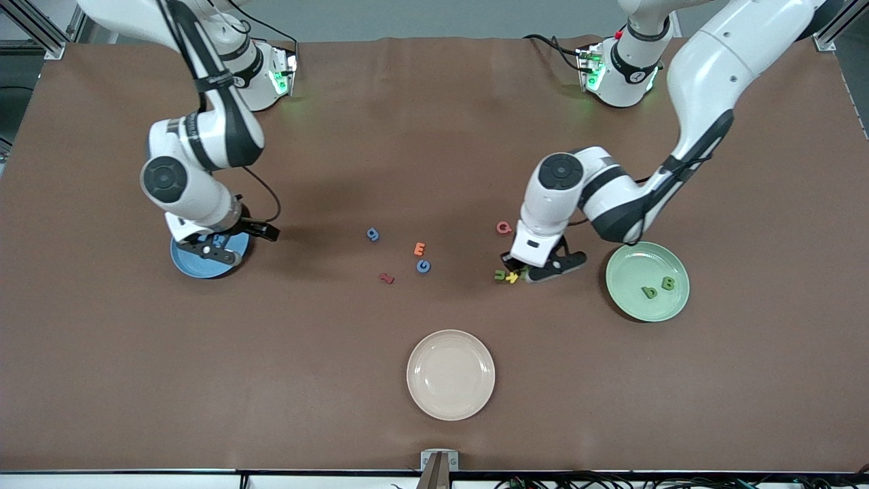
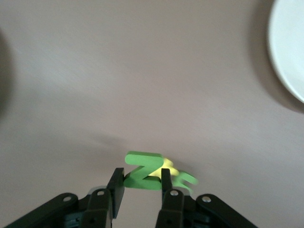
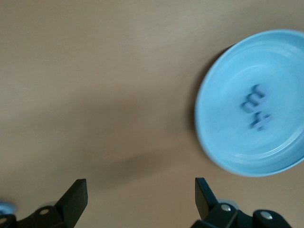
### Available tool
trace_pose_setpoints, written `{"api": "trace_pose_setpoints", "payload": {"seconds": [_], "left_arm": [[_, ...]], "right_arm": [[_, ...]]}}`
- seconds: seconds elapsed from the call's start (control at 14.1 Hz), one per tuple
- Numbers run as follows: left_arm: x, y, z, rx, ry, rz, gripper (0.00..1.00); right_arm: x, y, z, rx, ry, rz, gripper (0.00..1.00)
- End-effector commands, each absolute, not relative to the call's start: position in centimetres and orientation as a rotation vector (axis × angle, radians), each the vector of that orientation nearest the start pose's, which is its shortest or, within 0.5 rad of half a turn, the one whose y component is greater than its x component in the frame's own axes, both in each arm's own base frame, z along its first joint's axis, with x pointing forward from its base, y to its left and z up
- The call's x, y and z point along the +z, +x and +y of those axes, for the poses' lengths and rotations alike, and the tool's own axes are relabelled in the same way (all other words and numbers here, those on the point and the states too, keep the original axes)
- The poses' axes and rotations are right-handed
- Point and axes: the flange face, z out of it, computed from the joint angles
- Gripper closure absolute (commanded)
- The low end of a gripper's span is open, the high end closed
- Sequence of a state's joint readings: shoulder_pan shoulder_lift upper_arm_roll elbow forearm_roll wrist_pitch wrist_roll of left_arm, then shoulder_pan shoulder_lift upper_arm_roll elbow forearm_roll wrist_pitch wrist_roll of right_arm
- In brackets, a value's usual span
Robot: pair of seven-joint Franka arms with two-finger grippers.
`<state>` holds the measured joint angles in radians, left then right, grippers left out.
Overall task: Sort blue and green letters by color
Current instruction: 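Place the green N on the green plate while the right gripper reaches blue 6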
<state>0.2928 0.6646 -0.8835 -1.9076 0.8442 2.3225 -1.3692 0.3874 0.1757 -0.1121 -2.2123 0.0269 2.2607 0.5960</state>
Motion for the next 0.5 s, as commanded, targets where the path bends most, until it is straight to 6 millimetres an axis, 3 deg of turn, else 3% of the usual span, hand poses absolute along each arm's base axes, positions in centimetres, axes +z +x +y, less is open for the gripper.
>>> {"api": "trace_pose_setpoints", "payload": {"seconds": [0.0,0.21,0.43], "left_arm": [[27.1,56.0,-26.2,-0.228,-3.029,-0.401,0.99],[27.5,57.9,-20.3,-0.180,-3.006,-0.333,0.99],[26.5,58.8,-14.1,-0.121,-2.998,-0.258,0.99]], "right_arm": [[29.1,51.6,19.6,0.169,-3.103,0.649,0.00],[28.1,52.0,26.1,0.144,-3.083,0.741,0.00],[26.3,52.2,31.9,0.115,-3.079,0.820,0.00]]}}
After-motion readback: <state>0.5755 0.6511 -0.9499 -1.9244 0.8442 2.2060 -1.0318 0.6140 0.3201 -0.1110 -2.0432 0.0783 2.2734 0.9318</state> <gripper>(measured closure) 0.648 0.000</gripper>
